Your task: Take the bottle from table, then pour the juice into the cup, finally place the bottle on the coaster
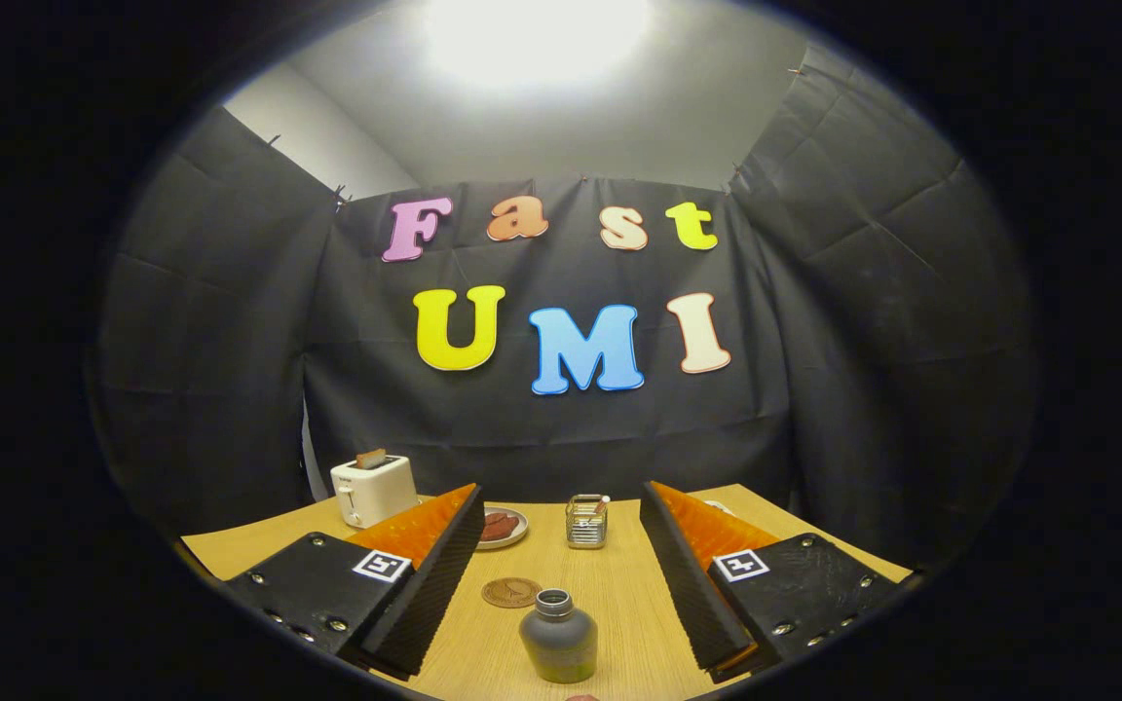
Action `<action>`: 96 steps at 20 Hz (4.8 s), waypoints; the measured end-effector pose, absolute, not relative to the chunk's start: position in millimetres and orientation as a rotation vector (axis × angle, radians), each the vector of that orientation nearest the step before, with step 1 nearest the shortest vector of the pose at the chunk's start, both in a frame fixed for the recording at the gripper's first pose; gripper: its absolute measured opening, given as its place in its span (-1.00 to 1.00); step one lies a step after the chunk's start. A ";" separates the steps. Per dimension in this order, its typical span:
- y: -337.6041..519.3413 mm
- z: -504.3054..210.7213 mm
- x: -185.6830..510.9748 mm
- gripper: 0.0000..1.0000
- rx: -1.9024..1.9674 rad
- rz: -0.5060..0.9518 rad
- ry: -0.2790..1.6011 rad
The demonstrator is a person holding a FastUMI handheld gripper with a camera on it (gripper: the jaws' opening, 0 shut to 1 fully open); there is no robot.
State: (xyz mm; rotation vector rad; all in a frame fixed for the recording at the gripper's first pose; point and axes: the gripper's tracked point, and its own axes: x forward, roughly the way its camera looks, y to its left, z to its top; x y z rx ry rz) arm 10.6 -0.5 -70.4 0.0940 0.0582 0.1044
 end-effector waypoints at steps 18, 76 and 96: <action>22.0 -190.0 16.3 0.95 0.047 0.224 0.316; 75.9 -246.7 46.2 0.50 -0.574 0.342 0.511; 108.8 -253.7 51.6 0.50 -0.991 0.409 0.538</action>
